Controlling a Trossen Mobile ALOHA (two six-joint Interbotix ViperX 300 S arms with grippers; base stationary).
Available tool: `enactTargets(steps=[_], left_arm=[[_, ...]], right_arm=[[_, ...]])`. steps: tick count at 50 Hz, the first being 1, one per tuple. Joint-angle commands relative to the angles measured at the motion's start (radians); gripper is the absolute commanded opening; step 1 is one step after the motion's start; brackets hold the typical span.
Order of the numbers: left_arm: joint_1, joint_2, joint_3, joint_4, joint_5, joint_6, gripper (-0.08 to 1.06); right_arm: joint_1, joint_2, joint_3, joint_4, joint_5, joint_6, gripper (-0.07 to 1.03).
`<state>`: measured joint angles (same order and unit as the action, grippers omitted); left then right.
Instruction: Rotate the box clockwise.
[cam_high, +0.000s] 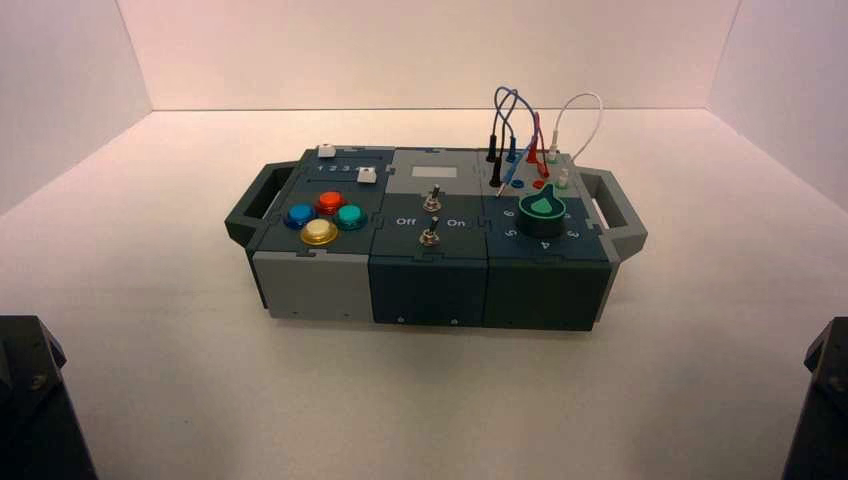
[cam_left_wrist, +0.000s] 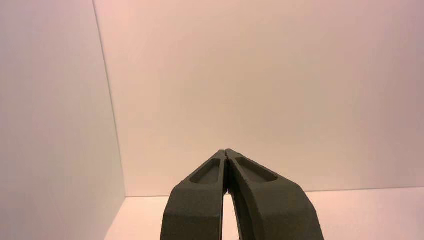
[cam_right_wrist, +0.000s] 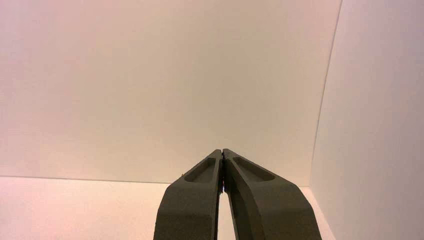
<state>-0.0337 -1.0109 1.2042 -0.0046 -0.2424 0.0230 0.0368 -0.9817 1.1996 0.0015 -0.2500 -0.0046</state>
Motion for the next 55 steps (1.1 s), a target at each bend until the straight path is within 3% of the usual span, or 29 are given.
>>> enactTargets(steps=[1, 25, 33, 55], left_arm=[[-0.005, 0.006, -0.017, 0.0, -0.002, 0.006, -0.03], [-0.012, 0.008, -0.02, -0.002, 0.026, 0.011, -0.03], [-0.114, 0.052, -0.069, 0.0, 0.21, 0.038, -0.03], [-0.333, 0.181, -0.152, -0.002, 0.477, 0.038, -0.03]], right_arm=[[0.006, 0.002, -0.012, 0.0, -0.003, -0.002, -0.02], [0.023, -0.008, -0.018, 0.0, 0.034, -0.005, -0.02], [0.026, 0.031, -0.055, 0.0, 0.126, -0.009, -0.02], [0.077, 0.209, -0.17, -0.003, 0.275, -0.017, -0.02]])
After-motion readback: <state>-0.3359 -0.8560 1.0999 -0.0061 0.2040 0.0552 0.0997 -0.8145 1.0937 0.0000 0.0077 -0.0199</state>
